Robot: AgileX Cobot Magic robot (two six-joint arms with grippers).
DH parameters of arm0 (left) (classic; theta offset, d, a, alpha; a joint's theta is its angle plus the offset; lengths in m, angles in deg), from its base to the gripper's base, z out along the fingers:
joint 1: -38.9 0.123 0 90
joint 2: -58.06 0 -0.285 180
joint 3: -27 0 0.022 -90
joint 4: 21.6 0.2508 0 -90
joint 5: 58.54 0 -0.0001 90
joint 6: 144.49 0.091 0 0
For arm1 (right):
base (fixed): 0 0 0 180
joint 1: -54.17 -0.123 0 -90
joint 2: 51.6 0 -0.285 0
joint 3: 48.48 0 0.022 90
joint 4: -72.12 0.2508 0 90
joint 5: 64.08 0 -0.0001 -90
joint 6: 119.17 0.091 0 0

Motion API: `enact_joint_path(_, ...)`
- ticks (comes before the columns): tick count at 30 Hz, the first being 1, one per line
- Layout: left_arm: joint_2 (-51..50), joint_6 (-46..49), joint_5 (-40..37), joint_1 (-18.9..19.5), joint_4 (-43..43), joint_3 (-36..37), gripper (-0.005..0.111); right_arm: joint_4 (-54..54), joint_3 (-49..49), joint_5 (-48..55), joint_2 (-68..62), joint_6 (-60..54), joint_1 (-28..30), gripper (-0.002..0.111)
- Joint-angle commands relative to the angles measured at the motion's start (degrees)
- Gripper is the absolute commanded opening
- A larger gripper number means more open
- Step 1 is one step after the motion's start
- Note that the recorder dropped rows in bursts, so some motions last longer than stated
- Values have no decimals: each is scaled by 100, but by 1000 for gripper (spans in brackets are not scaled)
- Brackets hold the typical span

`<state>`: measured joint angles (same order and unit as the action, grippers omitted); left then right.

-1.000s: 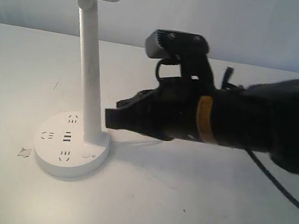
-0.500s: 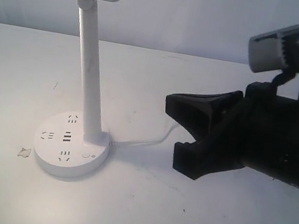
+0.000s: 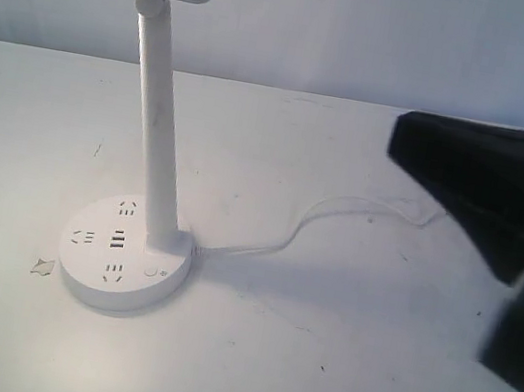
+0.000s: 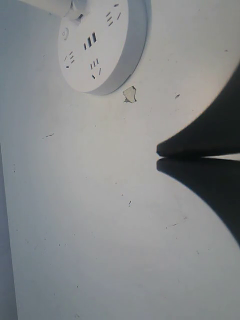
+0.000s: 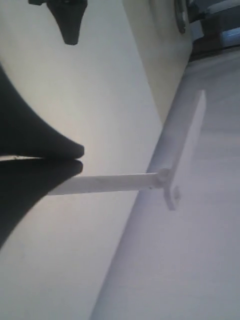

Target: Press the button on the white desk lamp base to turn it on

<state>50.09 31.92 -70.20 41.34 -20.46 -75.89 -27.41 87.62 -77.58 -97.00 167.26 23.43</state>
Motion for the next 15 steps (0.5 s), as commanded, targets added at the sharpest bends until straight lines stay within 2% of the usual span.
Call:
enact_joint_path(1,18,0,12,-46,-26,11,0,-42,-176,-253,1233,33,469,0)
enact_joint_path(10,18,0,12,-46,-26,11,0,-42,-428,-134,3306,-302,2464,0)
enact_joint_path(15,18,0,12,-46,-26,11,0,-42,-1003,-173,3762,-994,2940,0)
